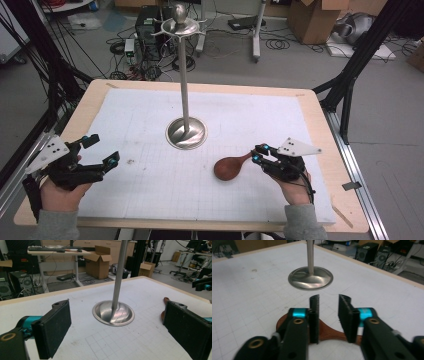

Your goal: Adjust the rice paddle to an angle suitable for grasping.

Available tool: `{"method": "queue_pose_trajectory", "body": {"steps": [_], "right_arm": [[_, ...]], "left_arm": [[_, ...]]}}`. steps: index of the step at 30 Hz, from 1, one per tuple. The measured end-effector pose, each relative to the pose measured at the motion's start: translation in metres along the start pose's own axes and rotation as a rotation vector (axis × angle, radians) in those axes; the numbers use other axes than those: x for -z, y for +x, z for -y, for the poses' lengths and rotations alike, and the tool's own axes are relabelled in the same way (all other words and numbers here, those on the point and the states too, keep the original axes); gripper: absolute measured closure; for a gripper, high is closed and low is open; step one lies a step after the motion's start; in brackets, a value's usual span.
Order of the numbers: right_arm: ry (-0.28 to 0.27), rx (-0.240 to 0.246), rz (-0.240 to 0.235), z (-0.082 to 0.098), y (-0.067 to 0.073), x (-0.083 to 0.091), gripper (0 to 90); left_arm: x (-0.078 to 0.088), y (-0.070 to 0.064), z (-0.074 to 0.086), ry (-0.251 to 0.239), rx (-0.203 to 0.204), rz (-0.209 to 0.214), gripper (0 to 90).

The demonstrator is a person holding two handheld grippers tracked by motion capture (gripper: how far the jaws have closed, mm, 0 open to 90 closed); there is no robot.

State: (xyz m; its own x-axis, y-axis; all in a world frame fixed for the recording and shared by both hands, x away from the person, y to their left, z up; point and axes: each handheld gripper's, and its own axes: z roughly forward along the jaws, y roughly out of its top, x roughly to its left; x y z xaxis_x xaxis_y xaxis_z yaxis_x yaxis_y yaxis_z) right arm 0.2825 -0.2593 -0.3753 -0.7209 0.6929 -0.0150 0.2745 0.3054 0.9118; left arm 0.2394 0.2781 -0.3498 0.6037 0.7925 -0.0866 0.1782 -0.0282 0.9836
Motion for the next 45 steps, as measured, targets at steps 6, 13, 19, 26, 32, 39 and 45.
{"method": "queue_pose_trajectory", "body": {"steps": [6, 13, 19, 26, 32, 39, 45], "right_arm": [[0.073, -0.033, -0.018, 0.002, 0.001, -0.028, 89.4], [0.099, -0.032, -0.066, 0.004, 0.003, -0.049, 89.6], [0.148, -0.054, -0.085, 0.004, 0.01, -0.075, 89.8], [0.191, -0.046, -0.098, 0.005, 0.018, -0.1, 89.8], [0.231, -0.067, -0.115, 0.006, 0.02, -0.115, 89.9], [0.285, -0.065, -0.128, 0.003, 0.025, -0.13, 90.0], [0.306, -0.069, -0.127, 0.005, 0.025, -0.137, 90.0]], "left_arm": [[0.001, 0.0, 0.0, 0.009, -0.001, 0.016, 8.6], [0.004, 0.001, 0.001, 0.006, 0.0, 0.007, 8.6], [0.006, 0.0, 0.001, 0.01, -0.002, 0.005, 8.6], [0.014, 0.003, 0.002, 0.004, 0.002, -0.009, 8.6], [0.017, 0.004, 0.003, 0.002, 0.009, -0.012, 8.6], [0.019, 0.003, 0.004, 0.005, 0.006, -0.015, 8.6], [0.02, 0.003, 0.004, 0.002, 0.007, -0.019, 8.6]]}}
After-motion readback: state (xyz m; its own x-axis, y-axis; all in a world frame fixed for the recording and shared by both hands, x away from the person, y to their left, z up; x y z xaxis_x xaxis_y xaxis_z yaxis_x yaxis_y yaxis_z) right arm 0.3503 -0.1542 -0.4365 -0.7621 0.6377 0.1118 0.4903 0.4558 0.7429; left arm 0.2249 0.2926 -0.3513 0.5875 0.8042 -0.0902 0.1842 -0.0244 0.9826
